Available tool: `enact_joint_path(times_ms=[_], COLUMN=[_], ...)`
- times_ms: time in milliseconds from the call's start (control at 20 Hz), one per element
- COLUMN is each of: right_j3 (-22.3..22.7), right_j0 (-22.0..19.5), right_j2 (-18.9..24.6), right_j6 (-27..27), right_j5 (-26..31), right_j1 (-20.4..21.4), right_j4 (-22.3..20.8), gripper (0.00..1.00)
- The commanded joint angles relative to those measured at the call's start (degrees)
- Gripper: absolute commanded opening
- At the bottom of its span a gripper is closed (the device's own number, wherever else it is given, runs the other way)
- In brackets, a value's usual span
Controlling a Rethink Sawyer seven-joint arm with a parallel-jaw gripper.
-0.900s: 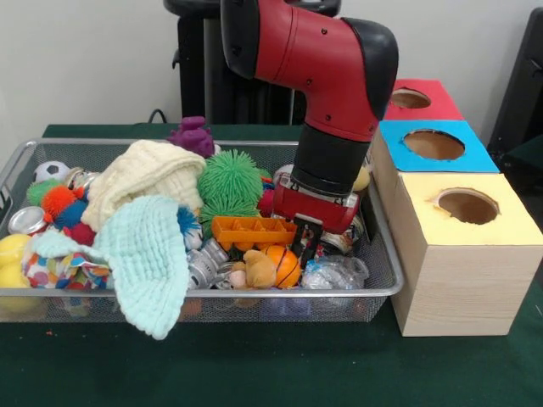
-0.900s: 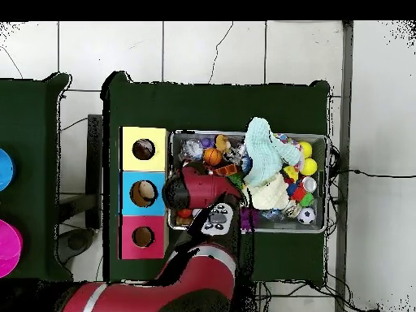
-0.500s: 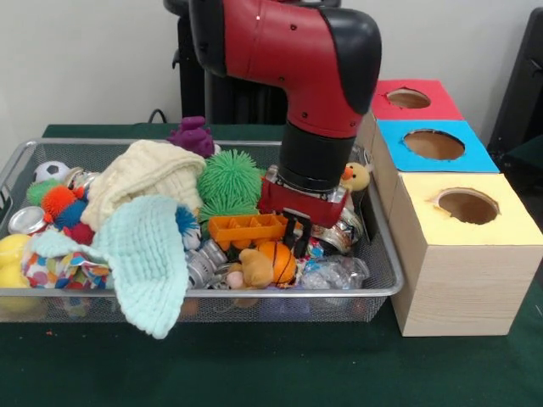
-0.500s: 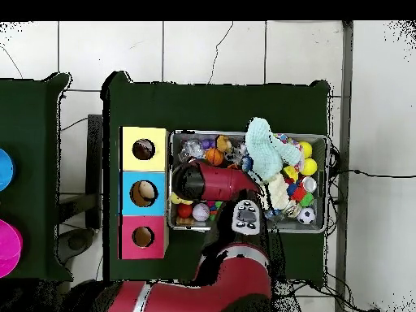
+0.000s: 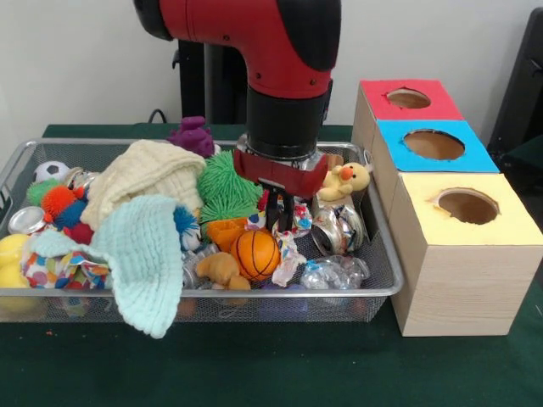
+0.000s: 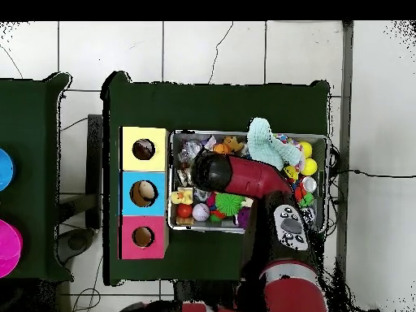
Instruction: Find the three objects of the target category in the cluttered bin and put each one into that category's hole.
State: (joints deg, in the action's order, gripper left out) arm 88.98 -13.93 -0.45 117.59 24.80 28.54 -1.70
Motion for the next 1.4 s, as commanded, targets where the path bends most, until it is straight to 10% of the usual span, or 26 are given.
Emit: enact_joint_path(times_ms=[50, 1400], right_j3=[4.6, -3.0], right_j0=[-1.3, 8.3], right_j2=[7.3, 5.7], right_j6=[-1.6, 8.6], right_j5=[7.6, 18.6], right_j1=[6.0, 10.4], right_j4=[0.2, 5.2], gripper=[0.00, 0.00])
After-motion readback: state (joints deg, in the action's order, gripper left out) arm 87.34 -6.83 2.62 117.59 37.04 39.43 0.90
